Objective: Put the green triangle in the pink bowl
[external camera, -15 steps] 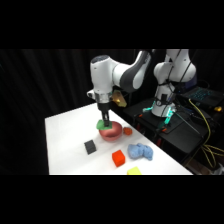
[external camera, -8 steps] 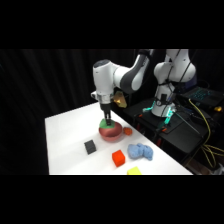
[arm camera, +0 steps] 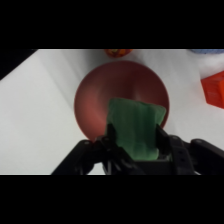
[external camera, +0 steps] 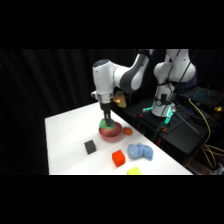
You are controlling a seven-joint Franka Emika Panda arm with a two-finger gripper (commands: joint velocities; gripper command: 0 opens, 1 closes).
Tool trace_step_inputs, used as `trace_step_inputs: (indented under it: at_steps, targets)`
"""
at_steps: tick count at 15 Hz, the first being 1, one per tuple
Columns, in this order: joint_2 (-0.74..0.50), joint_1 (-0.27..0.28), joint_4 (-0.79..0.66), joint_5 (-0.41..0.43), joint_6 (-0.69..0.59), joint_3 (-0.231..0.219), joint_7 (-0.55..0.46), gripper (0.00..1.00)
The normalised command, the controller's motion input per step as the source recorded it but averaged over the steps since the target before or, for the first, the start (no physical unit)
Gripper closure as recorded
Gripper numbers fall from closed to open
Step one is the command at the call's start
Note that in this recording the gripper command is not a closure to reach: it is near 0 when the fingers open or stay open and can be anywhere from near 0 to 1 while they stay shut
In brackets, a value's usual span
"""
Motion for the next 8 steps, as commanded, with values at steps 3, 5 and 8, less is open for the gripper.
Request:
trace_step_inputs:
  at_steps: [3,5,8]
  targets:
    - [-0.19,-0.012,-0.10,0.076,0.05,0.016,0.02,0.00]
    - [-0.19,-0.011,-0.10,0.071,0.05,0.018,0.02,0.00]
    - [-0.19,-0.007,-0.10,0.070,0.04,0.020,0.03,0.00]
